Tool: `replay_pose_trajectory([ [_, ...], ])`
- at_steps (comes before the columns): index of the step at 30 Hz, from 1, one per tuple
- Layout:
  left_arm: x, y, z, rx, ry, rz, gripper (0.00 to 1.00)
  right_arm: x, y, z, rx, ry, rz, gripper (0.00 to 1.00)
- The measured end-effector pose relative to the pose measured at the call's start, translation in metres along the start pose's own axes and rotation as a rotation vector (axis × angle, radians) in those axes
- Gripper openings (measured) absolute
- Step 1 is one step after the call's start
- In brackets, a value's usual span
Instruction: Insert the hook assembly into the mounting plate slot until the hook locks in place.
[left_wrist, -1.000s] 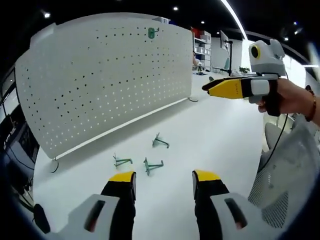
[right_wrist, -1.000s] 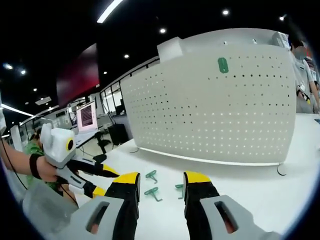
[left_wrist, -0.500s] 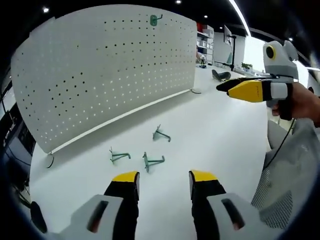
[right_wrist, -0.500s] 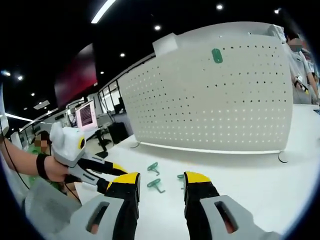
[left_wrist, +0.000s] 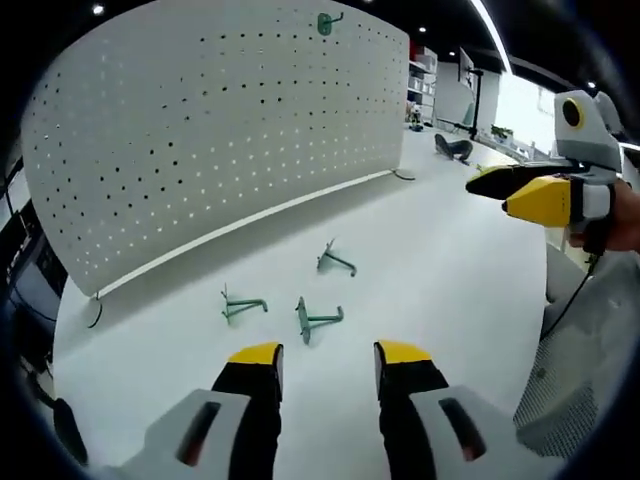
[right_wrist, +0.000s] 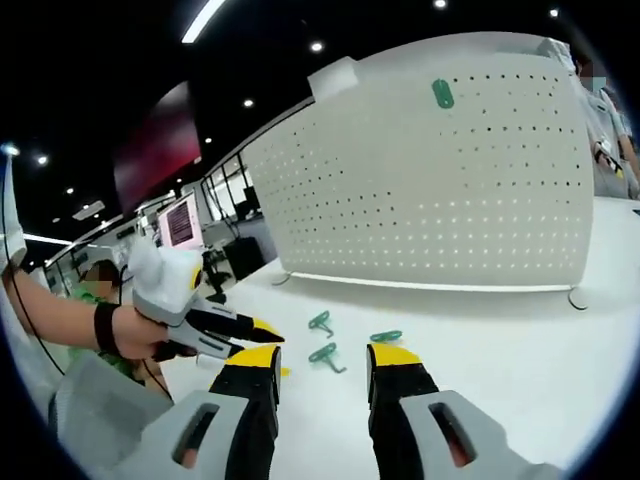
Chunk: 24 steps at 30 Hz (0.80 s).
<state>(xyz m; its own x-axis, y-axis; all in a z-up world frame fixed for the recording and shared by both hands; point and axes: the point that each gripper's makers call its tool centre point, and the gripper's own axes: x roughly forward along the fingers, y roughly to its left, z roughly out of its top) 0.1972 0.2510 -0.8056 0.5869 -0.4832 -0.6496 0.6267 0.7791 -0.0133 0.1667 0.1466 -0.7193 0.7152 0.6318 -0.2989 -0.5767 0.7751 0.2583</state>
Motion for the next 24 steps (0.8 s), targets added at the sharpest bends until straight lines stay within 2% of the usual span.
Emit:
replay_pose_trajectory([
  [3,0.003,0.002,-0.002,-0.001,0.011,0.008,0.36,-0.001,0.006,-0.001,-0.026,0.006,0.02,0.34],
  [7,0.01,0.003,-0.005,0.0,0.032,0.003,0.35,-0.002,0.009,-0.006,-0.019,0.02,0.03,0.34],
  [10,0.014,0.004,-0.004,-0.019,0.023,0.002,0.33,-0.001,0.011,-0.008,-0.02,0.023,0.039,0.34],
  [18,0.022,0.008,-0.011,-0.04,0.058,-0.002,0.28,0.005,0.012,-0.004,-0.035,0.012,0.049,0.32],
  [24,0.027,0.01,-0.011,-0.037,0.059,0.0,0.24,0.006,0.012,-0.004,-0.035,0.015,0.054,0.31],
])
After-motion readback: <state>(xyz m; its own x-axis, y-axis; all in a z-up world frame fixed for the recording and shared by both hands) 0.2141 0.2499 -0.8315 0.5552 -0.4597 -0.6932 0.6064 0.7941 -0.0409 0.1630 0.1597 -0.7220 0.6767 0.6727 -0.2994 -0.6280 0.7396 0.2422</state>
